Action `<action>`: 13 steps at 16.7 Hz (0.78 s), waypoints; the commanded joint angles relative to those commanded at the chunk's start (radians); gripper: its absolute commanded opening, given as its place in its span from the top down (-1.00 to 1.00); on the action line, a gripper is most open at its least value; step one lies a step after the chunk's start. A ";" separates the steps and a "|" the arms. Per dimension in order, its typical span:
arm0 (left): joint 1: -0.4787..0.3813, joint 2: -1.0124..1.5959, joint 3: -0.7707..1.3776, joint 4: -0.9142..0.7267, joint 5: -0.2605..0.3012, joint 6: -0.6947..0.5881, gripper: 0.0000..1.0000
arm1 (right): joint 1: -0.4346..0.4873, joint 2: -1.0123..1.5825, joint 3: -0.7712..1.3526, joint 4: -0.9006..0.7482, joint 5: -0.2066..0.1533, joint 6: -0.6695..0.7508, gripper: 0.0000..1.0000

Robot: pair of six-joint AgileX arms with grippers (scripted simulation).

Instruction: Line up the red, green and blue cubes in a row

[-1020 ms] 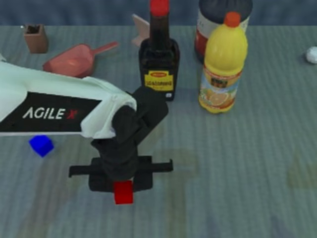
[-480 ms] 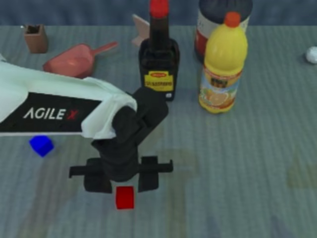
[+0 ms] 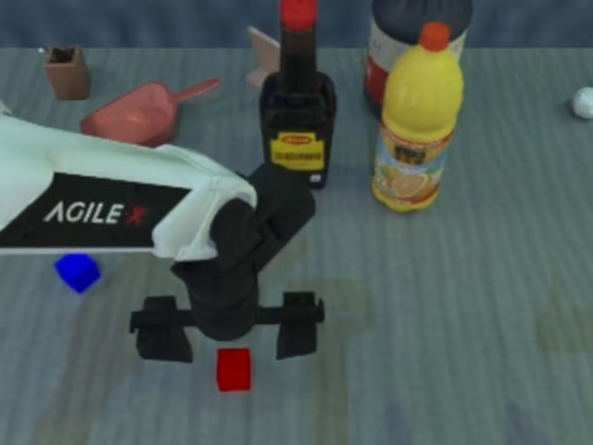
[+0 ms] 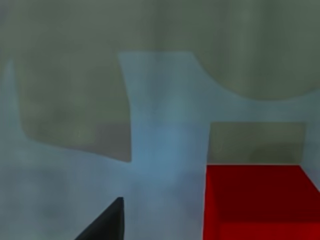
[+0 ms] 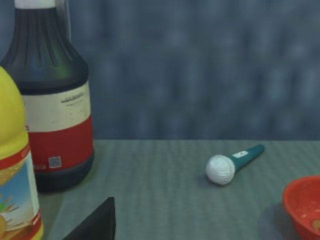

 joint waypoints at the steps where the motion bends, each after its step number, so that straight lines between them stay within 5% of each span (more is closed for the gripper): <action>1: 0.000 0.000 0.000 0.000 0.000 0.000 -1.00 | 0.000 0.000 0.000 0.000 0.000 0.000 -1.00; 13: 0.014 -0.124 0.144 -0.267 -0.001 -0.009 -1.00 | 0.000 0.000 0.000 0.000 0.000 0.000 -1.00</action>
